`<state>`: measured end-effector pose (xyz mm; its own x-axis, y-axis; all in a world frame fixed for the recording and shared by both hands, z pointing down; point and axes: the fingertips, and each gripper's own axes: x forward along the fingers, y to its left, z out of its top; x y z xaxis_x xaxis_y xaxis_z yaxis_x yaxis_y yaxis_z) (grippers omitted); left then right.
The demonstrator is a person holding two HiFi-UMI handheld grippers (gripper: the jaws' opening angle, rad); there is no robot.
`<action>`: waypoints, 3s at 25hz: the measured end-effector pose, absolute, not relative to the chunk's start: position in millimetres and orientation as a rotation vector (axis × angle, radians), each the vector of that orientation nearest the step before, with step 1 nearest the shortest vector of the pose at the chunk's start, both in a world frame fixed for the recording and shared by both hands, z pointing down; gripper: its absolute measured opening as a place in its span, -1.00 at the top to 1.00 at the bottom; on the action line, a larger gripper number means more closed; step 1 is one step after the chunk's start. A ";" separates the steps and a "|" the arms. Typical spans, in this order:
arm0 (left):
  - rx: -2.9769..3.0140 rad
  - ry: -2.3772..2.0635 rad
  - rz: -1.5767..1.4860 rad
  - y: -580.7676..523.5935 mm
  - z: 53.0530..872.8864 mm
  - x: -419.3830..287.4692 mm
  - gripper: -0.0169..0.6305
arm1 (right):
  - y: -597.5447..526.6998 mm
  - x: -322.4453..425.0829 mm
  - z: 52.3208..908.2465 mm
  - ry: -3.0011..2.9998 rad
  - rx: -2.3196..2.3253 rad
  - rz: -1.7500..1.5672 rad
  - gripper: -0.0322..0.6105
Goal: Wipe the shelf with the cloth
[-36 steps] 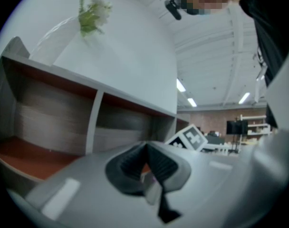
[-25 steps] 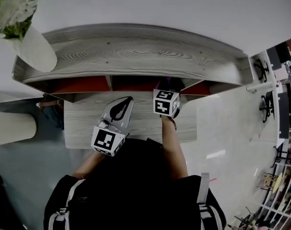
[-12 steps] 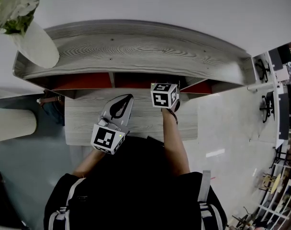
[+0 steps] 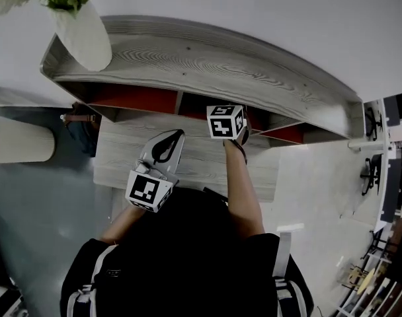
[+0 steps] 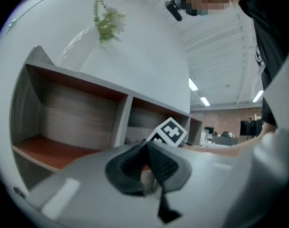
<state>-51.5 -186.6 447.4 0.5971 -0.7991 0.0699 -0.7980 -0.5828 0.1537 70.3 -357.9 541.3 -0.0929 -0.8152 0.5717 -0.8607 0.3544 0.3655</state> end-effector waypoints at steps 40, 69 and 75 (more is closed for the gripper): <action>2.573 -1.486 -0.026 -133.3 447.5 -89.0 0.94 | -290.2 -54.1 543.1 -2.238 0.805 -0.015 0.75; 2.529 -1.506 0.047 -115.6 460.1 -36.9 0.94 | -148.7 19.4 532.8 -2.535 1.174 0.297 0.74; 2.518 -1.530 0.026 -111.2 453.6 -15.9 0.94 | -137.3 46.9 522.7 -2.565 1.239 0.318 0.74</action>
<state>-15.9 -111.2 453.6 0.4654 -0.8775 0.1159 -0.8809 -0.4466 0.1567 46.9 -137.3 522.7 -0.5955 -0.7291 0.3373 -0.7894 0.6089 -0.0775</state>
